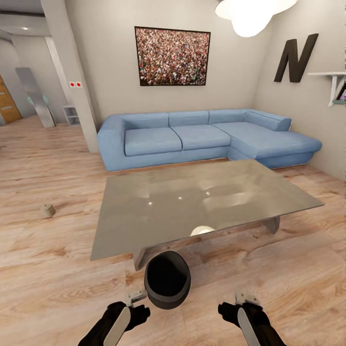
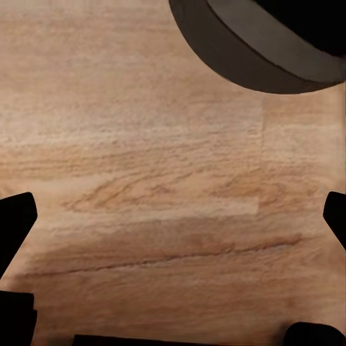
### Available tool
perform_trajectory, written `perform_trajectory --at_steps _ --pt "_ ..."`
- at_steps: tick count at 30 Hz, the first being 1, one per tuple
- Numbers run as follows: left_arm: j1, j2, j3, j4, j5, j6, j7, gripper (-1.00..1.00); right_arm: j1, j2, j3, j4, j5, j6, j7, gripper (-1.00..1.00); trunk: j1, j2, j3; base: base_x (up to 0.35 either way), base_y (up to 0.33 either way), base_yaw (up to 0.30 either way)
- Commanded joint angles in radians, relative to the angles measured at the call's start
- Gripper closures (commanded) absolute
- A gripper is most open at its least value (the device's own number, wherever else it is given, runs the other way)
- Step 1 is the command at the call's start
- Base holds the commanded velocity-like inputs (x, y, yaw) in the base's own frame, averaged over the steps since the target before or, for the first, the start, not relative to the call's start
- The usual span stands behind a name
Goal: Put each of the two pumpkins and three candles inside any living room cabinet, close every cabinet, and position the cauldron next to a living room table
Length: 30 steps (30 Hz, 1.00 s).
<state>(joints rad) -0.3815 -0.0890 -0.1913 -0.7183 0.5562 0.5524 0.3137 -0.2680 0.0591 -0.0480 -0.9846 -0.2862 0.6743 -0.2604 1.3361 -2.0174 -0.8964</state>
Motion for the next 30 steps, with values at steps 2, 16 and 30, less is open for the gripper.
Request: perform_trajectory --at_steps 2,16,30 --pt "0.000 0.002 -0.002 0.001 0.011 -0.019 0.030 -1.00 0.000 0.001 -0.002 0.004 -0.011 0.002 -0.007 -1.00 -0.008 0.014 0.005 -0.095 0.000 -0.040" --pt "0.002 0.000 -0.009 0.028 0.018 -0.153 0.093 -1.00 0.000 0.003 0.001 0.106 -0.011 -0.111 -0.004 -1.00 -0.023 0.042 0.014 -0.099 0.000 -0.124" --pt "0.003 -0.007 -0.014 0.030 0.017 -0.154 0.094 -1.00 0.000 0.004 0.001 0.154 -0.012 -0.122 -0.003 -1.00 -0.077 0.140 0.058 -0.072 0.000 -0.102"
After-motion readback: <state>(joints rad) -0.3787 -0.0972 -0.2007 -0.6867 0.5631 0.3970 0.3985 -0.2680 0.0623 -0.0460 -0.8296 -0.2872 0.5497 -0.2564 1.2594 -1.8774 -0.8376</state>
